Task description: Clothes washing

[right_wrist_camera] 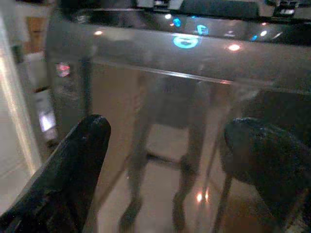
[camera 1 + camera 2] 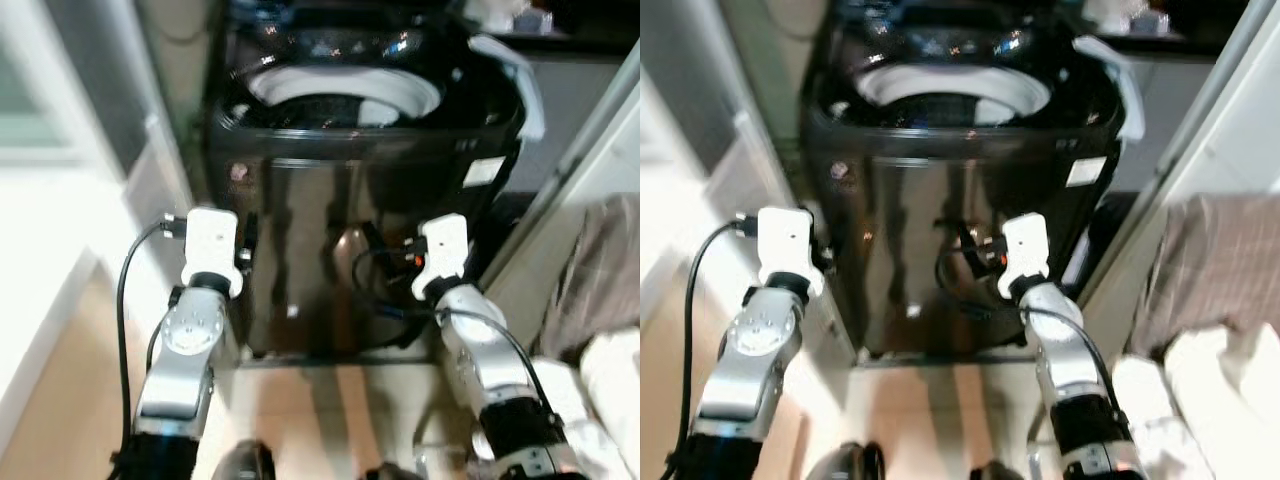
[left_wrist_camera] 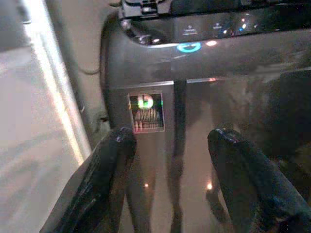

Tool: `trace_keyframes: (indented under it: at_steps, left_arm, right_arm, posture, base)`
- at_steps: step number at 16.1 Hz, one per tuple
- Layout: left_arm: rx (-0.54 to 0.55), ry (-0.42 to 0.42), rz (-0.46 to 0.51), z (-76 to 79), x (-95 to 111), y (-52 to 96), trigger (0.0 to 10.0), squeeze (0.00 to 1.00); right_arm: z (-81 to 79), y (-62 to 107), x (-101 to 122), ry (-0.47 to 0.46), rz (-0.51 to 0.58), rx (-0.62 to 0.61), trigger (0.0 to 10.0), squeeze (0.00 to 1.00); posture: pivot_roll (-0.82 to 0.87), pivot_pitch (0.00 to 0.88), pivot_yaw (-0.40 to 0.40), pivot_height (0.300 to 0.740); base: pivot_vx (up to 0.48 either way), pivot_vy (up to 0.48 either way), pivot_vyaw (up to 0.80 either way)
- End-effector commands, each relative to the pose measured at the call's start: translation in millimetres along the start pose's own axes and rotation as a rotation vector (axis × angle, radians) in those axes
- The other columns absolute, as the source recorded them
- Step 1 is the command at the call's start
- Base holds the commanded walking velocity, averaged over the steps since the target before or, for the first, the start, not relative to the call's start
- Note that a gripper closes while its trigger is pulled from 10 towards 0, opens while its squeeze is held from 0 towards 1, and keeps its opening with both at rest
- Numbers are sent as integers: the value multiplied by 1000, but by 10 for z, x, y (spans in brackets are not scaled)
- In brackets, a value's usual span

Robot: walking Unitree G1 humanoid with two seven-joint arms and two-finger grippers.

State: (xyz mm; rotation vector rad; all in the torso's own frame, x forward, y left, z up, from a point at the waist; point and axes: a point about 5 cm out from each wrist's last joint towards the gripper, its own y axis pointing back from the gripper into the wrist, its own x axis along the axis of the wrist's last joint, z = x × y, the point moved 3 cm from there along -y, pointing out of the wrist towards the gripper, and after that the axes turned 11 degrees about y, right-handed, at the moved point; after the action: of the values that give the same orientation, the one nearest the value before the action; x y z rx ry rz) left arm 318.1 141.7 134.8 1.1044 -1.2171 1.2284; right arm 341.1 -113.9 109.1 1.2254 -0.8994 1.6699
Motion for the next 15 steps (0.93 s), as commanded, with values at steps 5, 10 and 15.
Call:
trace_keyframes:
  at_steps: [5, 10, 15]
  left_arm:
    - [-41, -9, 0, 48, -11, -5, 10000, 0]
    - [-53, -19, -52, -57, -151, 14, 10000, 0]
    - [-102, -24, -90, -52, -238, 4, 10000, 0]
  right_arm:
    - [55, -13, -21, 11, -9, -17, 10000, 0]
    - [163, 63, -87, 54, -12, -67, 10000, 0]
    - [477, 156, -201, 32, -80, -263, 10000, 0]
  posture:
    - [-77, 0, -35, 740]
    - [-77, 0, -35, 740]
    - [-85, 0, -28, 740]
  base:
    - [0, 0, -240]
    - [0, 0, -585]
    - [0, 0, -524]
